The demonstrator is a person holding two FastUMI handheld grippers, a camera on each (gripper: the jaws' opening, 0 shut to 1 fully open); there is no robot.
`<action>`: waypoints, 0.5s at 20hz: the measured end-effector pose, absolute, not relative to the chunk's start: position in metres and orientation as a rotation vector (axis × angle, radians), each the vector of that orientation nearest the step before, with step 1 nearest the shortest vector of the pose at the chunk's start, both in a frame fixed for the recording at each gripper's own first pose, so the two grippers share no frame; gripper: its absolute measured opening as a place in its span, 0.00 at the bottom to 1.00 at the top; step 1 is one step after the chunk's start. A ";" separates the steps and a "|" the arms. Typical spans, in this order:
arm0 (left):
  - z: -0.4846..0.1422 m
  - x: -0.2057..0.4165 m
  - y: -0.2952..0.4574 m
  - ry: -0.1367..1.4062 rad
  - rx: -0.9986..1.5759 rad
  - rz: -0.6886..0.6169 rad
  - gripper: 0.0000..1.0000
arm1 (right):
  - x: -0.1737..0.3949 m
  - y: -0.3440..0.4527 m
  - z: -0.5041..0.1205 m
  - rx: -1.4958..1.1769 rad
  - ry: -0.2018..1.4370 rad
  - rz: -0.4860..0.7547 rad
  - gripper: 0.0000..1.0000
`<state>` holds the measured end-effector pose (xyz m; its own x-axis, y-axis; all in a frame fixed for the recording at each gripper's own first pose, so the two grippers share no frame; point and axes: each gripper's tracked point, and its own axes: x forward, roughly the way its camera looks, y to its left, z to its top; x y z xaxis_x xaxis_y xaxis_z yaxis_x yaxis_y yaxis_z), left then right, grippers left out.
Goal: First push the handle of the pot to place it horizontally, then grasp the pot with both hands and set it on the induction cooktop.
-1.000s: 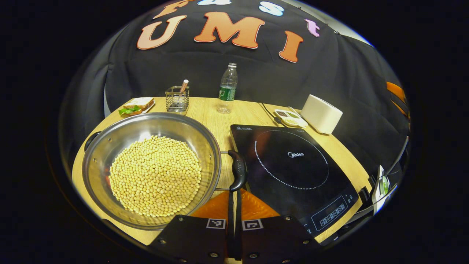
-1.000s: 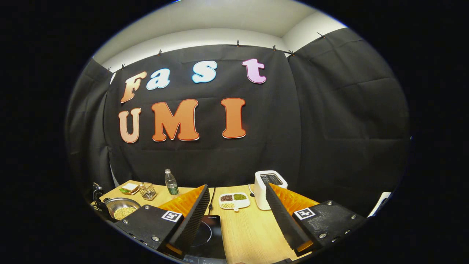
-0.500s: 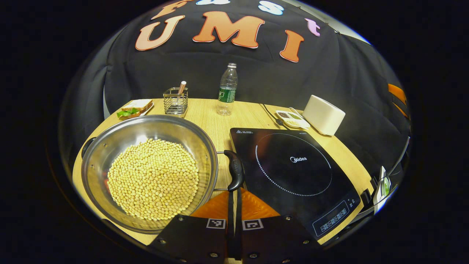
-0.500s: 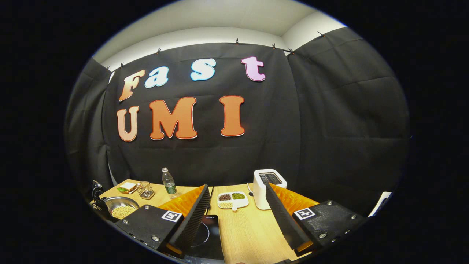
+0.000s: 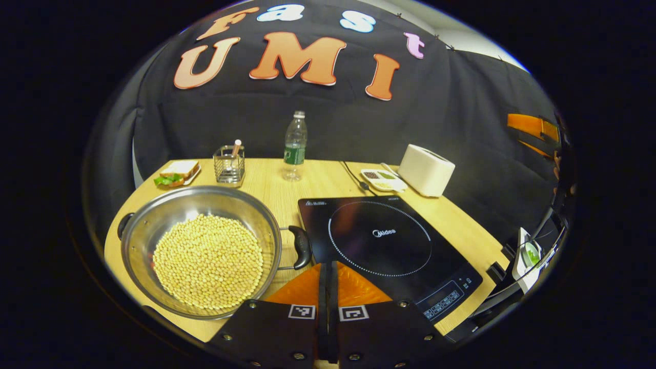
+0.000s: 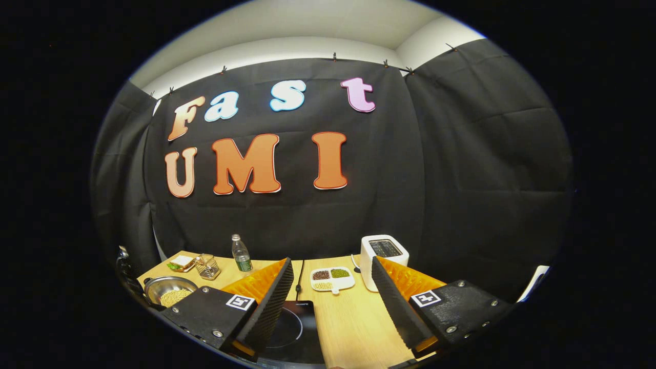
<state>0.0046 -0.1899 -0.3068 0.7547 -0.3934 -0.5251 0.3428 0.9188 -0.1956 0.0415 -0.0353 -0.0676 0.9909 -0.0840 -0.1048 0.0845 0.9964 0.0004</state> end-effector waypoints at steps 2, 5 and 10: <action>-0.285 0.008 -0.168 0.539 -0.097 -0.380 0.02 | 0.040 -0.019 -0.064 0.003 0.104 -0.065 0.95; -0.261 0.017 -0.114 0.466 -0.075 -0.297 0.02 | 0.038 0.004 -0.061 0.011 0.094 -0.043 0.95; -0.239 0.024 -0.018 0.386 -0.047 -0.142 0.07 | 0.037 0.058 -0.079 0.058 0.121 0.002 0.95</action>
